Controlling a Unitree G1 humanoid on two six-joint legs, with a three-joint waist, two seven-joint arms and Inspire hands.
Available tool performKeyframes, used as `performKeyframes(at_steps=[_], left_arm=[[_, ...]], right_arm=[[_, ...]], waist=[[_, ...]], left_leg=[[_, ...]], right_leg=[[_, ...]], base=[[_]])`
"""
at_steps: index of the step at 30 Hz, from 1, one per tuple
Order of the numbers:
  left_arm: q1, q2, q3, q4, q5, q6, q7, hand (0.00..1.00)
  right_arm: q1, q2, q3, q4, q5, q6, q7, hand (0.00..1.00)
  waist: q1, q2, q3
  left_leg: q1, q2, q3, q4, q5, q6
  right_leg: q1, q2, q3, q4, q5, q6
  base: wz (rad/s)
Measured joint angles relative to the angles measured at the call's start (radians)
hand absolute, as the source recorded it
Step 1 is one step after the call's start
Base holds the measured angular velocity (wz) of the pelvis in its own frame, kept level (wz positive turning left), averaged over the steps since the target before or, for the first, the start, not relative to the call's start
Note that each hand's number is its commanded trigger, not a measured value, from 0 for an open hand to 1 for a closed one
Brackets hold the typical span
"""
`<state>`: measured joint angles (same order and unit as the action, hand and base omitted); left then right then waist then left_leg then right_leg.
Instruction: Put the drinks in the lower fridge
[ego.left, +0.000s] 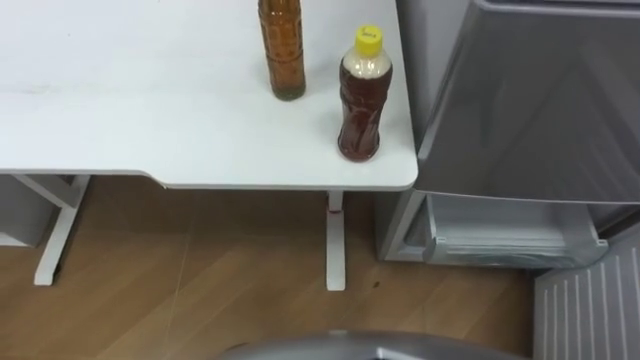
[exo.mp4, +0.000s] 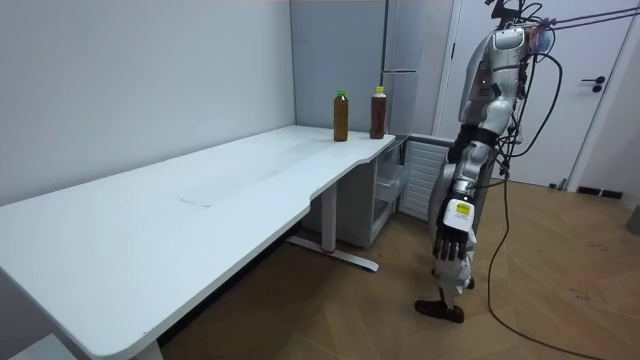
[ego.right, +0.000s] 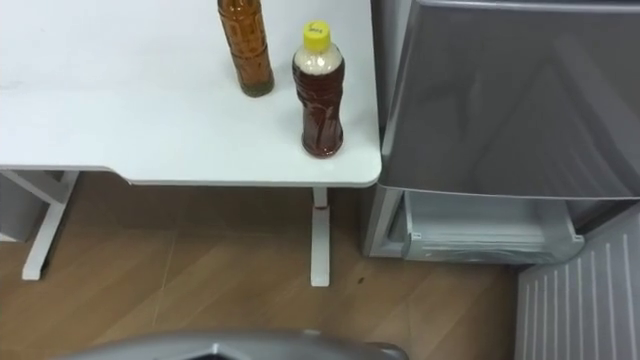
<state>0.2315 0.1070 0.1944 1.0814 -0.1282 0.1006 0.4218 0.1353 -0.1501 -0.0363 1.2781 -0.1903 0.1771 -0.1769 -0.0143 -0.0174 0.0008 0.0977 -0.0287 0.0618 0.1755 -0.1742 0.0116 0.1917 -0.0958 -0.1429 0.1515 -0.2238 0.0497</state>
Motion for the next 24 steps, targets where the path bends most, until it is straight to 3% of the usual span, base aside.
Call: performKeyframes(at_steps=[4, 8, 15, 20, 24], left_arm=[[0.005, -0.004, 0.022, -0.089, -0.001, 0.000, 0.065, 0.00], [0.012, -0.004, 0.041, -0.206, -0.038, -0.057, 0.136, 0.00], [0.017, -0.011, 0.039, -0.296, -0.137, -0.101, 0.233, 0.00], [0.018, -0.016, 0.039, -0.335, -0.197, -0.135, 0.299, 0.00], [0.014, -0.015, 0.038, -0.425, -0.220, -0.200, 0.352, 0.00]], right_arm=[[0.000, -0.001, 0.010, 0.000, 0.001, -0.009, -0.021, 0.00], [-0.005, -0.005, 0.009, 0.000, 0.002, -0.037, -0.030, 0.00], [0.003, -0.004, 0.016, -0.005, 0.037, -0.057, -0.042, 0.00], [0.003, -0.004, 0.056, -0.002, 0.053, -0.073, -0.046, 0.00], [0.000, -0.005, 0.059, 0.003, 0.076, -0.095, -0.039, 0.00]], waist=[[0.009, 0.002, -0.0013], [0.025, 0.004, -0.0048], [0.051, 0.006, -0.0094], [0.068, 0.005, -0.0075], [0.072, 0.004, -0.0070]], left_leg=[[0.000, 0.000, 0.000, 0.000, 0.000, 0.000], [0.001, 0.000, -0.007, -0.002, 0.000, 0.000], [0.007, 0.000, -0.013, -0.004, 0.000, -0.001], [0.015, 0.000, -0.022, -0.004, -0.002, -0.003], [-0.005, -0.001, -0.042, 0.014, -0.003, -0.003]], right_leg=[[0.000, 0.000, 0.001, 0.001, 0.000, 0.000], [0.005, 0.001, 0.000, 0.002, 0.001, -0.001], [0.010, 0.001, -0.009, 0.002, 0.001, -0.001], [0.022, 0.002, -0.016, 0.003, 0.002, -0.001], [0.019, 0.003, -0.039, 0.003, 0.002, -0.002]], base=[[0.00], [0.01], [0.02], [0.03], [0.14]])
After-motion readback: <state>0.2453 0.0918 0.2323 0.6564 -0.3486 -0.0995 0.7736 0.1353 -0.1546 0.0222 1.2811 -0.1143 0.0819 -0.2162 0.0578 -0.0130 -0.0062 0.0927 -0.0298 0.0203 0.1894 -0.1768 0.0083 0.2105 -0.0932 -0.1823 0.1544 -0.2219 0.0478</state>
